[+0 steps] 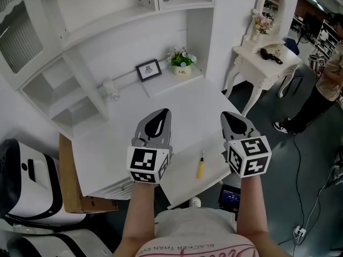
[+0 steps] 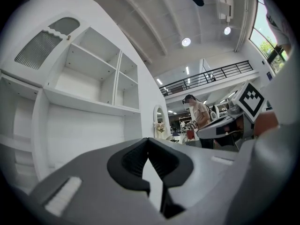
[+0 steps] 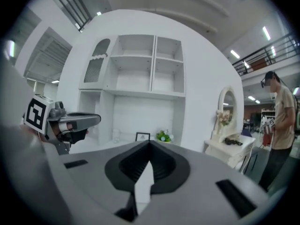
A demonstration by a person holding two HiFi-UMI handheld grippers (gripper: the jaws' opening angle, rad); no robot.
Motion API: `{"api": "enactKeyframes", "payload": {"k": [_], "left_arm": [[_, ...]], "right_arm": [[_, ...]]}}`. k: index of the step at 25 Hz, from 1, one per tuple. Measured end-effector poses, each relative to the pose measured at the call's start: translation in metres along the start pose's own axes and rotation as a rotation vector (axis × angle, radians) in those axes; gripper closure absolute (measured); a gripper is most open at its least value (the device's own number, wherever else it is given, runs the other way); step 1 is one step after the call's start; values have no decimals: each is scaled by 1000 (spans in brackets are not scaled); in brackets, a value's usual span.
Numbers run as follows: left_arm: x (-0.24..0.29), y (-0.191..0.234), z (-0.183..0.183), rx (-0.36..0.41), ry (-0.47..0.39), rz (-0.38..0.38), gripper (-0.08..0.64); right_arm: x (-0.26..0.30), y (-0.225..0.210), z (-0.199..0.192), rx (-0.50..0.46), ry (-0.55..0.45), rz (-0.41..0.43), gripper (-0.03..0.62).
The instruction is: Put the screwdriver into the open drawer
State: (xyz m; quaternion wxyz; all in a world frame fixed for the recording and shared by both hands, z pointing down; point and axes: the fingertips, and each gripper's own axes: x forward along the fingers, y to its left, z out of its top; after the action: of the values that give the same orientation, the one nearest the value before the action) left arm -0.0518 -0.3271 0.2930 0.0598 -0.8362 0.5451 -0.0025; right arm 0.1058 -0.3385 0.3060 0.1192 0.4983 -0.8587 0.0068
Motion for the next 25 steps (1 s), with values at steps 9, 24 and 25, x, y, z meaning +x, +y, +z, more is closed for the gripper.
{"api": "enactKeyframes", "payload": {"k": [9, 24, 25], "left_arm": [[-4, 10, 40, 42, -70, 29, 555], [-41, 47, 122, 58, -232, 105, 555], [-44, 50, 125, 56, -237, 111, 555]], "right_arm": [[-36, -15, 64, -49, -218, -97, 586], [-77, -12, 118, -91, -334, -136, 586], [-79, -11, 119, -89, -336, -134, 586]]}}
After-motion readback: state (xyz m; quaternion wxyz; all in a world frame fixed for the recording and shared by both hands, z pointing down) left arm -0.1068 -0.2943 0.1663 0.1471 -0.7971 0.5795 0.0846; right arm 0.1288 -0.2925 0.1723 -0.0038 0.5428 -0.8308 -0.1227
